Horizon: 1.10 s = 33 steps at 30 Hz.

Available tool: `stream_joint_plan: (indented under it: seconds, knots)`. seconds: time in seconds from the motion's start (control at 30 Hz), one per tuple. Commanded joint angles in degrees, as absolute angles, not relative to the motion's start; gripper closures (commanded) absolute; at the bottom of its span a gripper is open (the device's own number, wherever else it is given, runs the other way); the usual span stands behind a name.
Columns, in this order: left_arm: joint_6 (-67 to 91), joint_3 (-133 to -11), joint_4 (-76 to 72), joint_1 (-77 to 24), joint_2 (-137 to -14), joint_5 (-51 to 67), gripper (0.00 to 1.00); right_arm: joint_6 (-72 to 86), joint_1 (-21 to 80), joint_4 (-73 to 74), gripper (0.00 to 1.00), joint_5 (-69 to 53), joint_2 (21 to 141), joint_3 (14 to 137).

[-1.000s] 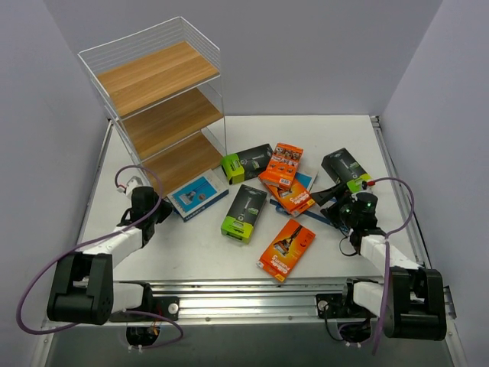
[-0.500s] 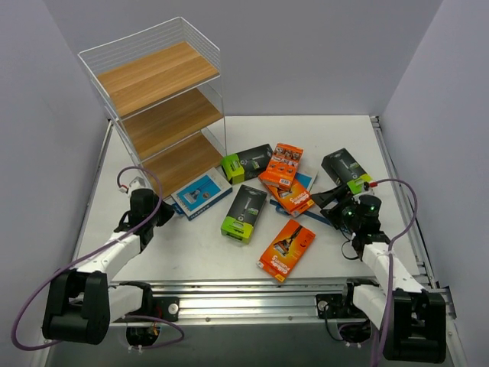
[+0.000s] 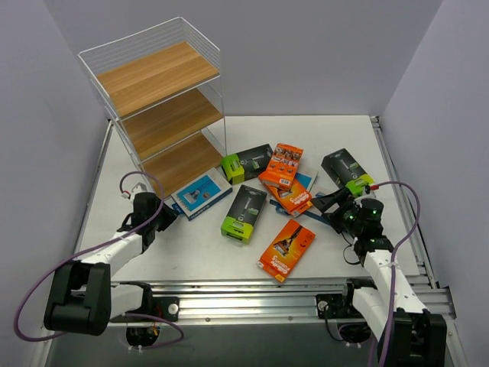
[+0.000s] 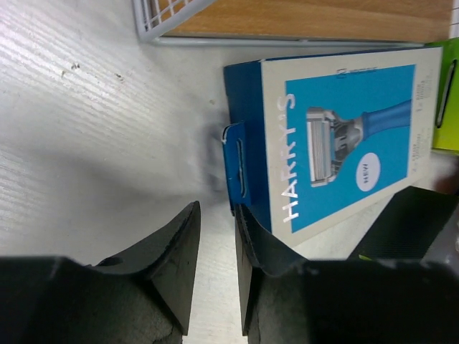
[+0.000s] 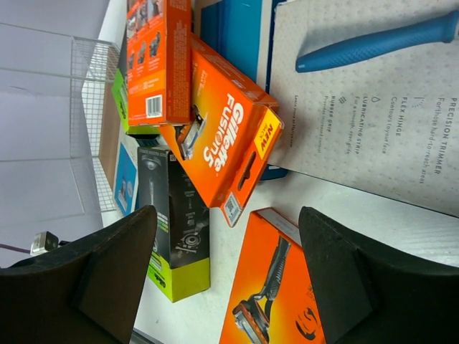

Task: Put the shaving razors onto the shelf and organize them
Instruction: Grab a shaving razor with the left arm

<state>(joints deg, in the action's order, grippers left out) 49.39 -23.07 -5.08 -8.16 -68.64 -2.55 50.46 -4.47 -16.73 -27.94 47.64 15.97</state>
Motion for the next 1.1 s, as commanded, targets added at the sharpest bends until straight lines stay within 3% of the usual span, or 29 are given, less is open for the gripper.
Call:
stream_joint_plan:
  seconds: [0.0,0.63,0.93,1.07]
  knots:
    - [49.75,-24.43,-9.49,-8.26,-70.83,-2.99,0.67,48.95,-4.75,-17.04,0.24,-29.0,49.04,16.53]
    - [48.87,-25.49,-19.51,-6.94,-77.52,-3.43,0.66,47.55,-4.75,-22.23,0.24,-27.86,55.37,15.21]
    - [48.69,-26.02,-20.48,-6.33,-76.91,-2.37,0.97,47.64,-4.75,-21.01,0.25,-27.86,53.79,15.29]
    - [49.04,-25.93,-16.54,-6.5,-73.66,-2.64,0.98,48.16,-4.75,-19.25,0.25,-27.86,50.99,15.12]
